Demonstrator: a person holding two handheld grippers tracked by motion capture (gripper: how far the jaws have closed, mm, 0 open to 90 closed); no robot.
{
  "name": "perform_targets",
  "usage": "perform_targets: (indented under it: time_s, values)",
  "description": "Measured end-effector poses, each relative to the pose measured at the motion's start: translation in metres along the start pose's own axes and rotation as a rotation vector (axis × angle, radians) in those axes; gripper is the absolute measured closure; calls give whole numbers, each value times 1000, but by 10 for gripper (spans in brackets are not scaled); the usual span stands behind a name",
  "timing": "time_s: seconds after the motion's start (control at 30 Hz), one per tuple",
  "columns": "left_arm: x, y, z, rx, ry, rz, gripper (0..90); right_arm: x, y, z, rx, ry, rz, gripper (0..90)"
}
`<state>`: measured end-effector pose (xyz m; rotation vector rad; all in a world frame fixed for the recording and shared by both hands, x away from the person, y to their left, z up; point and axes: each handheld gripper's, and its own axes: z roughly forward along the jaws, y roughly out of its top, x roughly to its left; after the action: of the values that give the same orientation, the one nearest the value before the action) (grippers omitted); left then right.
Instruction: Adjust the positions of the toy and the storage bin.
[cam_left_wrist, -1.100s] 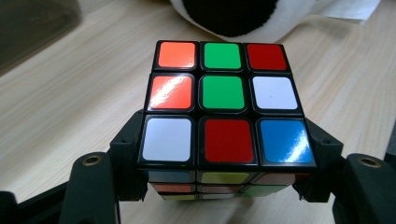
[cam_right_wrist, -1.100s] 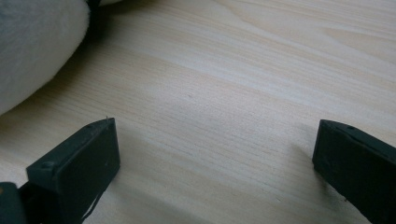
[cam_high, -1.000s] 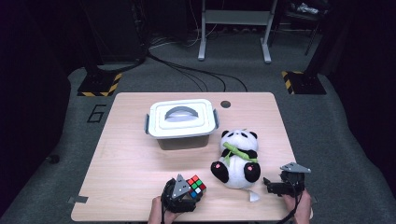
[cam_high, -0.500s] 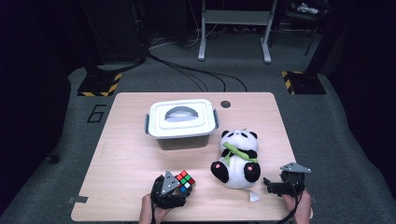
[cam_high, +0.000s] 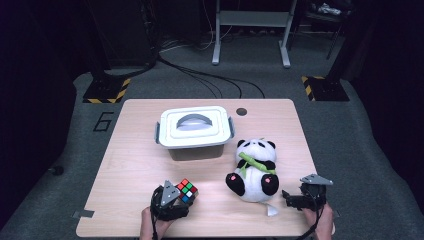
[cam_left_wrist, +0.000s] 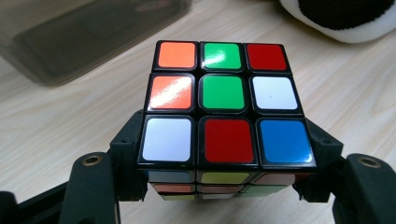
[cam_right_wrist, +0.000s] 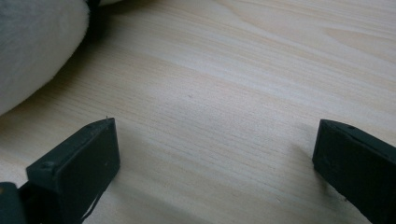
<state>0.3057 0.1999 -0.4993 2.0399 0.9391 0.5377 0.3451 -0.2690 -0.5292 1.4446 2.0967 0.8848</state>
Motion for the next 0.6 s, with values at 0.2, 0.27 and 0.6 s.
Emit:
perform_targets:
  time_s: [0.2,0.27,0.6]
  values:
    - [12,-2,-11,-11,34,-21,341,0,0,0,0,0,-5,0]
    - [17,-3,-12,-8,50,-30,341,0,0,0,1,0,0,0]
    - [45,-10,-27,-15,140,-80,340,0,0,0,0,0,-3,0]
